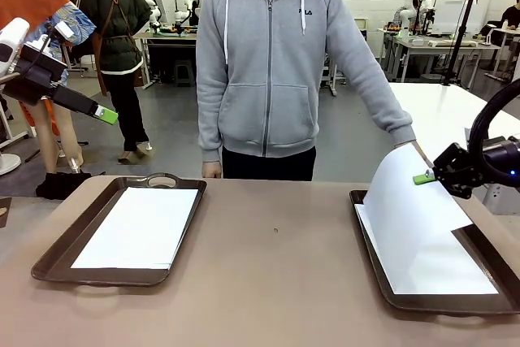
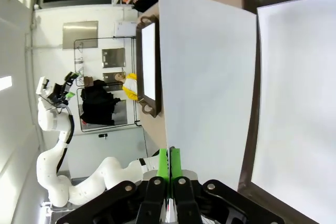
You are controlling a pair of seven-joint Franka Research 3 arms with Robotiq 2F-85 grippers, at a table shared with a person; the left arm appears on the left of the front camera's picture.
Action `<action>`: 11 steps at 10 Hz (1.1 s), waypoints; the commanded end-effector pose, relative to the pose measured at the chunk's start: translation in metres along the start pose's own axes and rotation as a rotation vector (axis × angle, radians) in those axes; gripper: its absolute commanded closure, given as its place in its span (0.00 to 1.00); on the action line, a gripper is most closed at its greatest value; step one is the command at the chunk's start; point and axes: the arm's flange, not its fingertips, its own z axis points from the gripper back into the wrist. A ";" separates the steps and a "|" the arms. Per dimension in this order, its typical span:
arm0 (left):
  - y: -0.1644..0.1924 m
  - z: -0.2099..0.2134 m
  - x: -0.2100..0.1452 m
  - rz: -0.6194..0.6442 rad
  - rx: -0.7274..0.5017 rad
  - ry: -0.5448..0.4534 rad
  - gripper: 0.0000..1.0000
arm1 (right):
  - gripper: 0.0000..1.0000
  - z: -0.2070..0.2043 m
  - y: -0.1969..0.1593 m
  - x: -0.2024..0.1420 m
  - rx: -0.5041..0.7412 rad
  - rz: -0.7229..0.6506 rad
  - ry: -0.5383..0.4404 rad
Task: Sort the A4 documents.
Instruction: Place the A4 Paper in the designated Handle tray.
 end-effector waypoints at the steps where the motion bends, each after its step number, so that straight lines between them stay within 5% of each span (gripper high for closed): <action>1: 0.000 0.001 -0.001 -0.010 -0.002 -0.003 0.00 | 0.99 0.000 -0.018 0.006 -0.025 -0.073 0.011; 11: 0.000 0.001 -0.001 -0.010 -0.002 -0.003 0.00 | 0.99 0.002 -0.028 0.003 -0.352 -0.140 -0.021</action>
